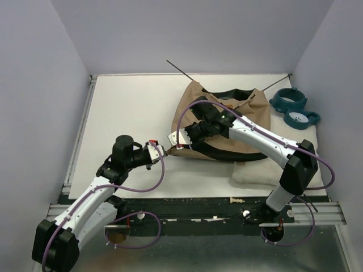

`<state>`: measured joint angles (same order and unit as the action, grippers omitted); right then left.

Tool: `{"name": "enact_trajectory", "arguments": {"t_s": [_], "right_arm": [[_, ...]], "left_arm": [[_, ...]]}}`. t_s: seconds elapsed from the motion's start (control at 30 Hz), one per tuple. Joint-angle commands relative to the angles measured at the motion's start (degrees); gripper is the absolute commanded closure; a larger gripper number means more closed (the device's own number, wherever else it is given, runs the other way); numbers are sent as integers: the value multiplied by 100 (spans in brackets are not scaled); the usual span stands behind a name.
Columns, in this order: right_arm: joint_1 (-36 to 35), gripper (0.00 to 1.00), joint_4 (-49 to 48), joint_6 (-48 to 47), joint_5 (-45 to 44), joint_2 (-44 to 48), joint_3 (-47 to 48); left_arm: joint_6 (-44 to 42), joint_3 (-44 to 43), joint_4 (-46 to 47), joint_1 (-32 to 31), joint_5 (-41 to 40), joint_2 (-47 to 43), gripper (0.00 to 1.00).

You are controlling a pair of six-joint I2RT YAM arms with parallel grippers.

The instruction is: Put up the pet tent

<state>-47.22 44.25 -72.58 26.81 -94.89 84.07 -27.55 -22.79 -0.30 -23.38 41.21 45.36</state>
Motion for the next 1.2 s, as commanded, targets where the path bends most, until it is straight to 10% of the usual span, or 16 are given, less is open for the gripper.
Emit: {"name": "enact_trajectory", "arguments": {"t_s": [0.0,1.17], "right_arm": [[-120,99,119,244,17,-187,206],[-217,99,93,165,-264,-460,136]], "left_arm": [[-13,-103,3,26,80,-89,100],[-163,-191,-164,26,177,-159,100]]}}
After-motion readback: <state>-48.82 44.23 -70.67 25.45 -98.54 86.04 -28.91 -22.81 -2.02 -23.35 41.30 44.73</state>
